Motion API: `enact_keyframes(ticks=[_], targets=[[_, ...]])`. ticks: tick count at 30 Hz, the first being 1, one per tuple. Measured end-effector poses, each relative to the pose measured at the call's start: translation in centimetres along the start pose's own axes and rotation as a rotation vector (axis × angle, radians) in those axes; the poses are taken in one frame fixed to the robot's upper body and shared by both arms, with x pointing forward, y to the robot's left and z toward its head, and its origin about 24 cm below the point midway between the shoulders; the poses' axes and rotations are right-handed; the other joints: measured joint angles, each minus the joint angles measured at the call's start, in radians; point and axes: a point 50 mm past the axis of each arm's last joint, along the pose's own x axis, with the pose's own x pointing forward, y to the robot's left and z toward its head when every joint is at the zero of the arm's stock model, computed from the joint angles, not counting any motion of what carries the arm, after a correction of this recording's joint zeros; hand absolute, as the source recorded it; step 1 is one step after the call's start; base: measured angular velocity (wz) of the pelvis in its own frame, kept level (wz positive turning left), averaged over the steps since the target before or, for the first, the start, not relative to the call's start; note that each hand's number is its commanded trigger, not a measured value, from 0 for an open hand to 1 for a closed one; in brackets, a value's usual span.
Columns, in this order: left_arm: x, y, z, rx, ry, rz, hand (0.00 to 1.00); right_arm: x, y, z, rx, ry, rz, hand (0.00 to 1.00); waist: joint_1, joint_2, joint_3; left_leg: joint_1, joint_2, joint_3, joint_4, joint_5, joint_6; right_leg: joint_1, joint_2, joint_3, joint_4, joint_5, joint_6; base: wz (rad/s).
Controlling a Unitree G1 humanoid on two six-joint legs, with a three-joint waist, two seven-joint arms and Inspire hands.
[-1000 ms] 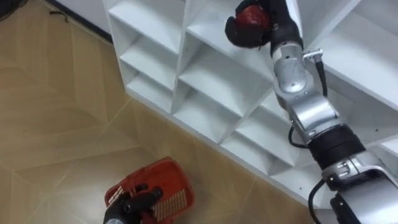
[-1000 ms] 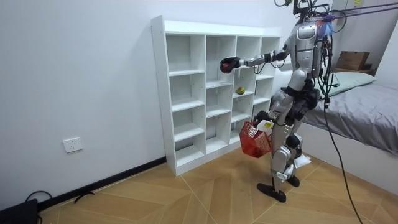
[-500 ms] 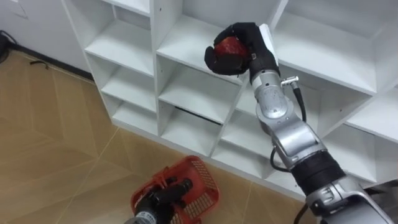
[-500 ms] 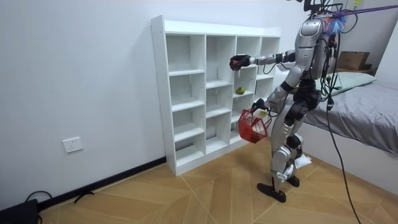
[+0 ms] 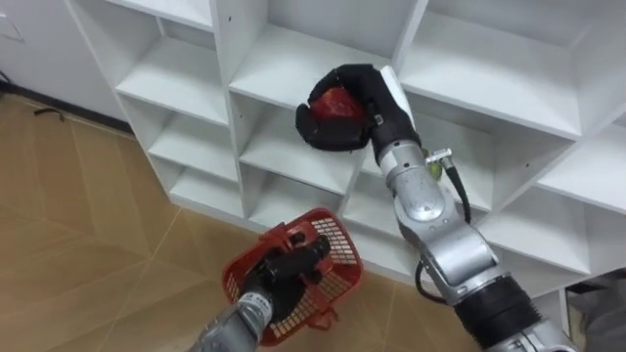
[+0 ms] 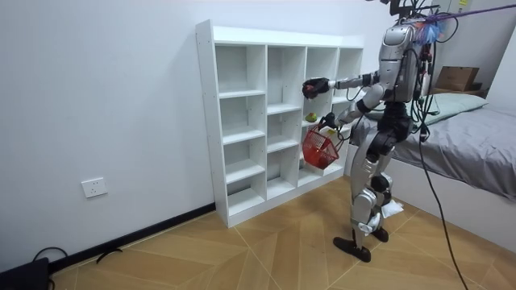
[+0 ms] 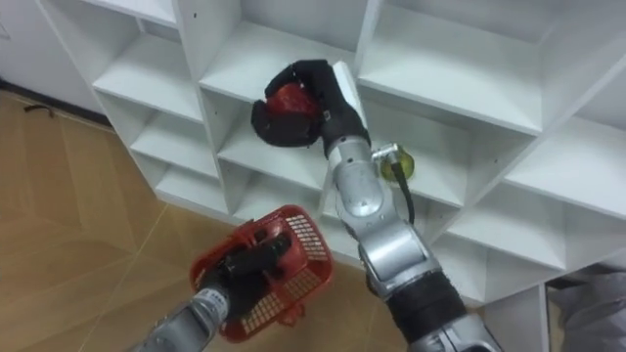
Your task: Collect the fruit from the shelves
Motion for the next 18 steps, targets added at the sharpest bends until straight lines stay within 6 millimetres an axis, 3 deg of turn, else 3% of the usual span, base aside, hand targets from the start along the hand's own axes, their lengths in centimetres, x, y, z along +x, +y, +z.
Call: enact_keyframes(ticks=[7,18], targets=[[0.1,-0.8,0.6,0.001,-0.022,-0.017,1.0,-1.9,0.5,-2.8,0.021,0.095,0.016,1.0,-0.016,0.01,-0.0007,0.027,0.002,0.01,-0.009,-0.002,0.002,0.019,-0.001,0.003,0.001,0.0,0.0,-0.02],[0.1,-1.7,0.8,0.006,-0.031,-0.047,1.0,-4.4,1.1,-6.4,0.064,0.232,0.021,1.0,-0.046,0.052,-0.0076,0.035,-0.001,0.015,-0.007,-0.003,0.003,0.028,-0.003,0.007,-0.001,-0.002,0.004,0.0]])
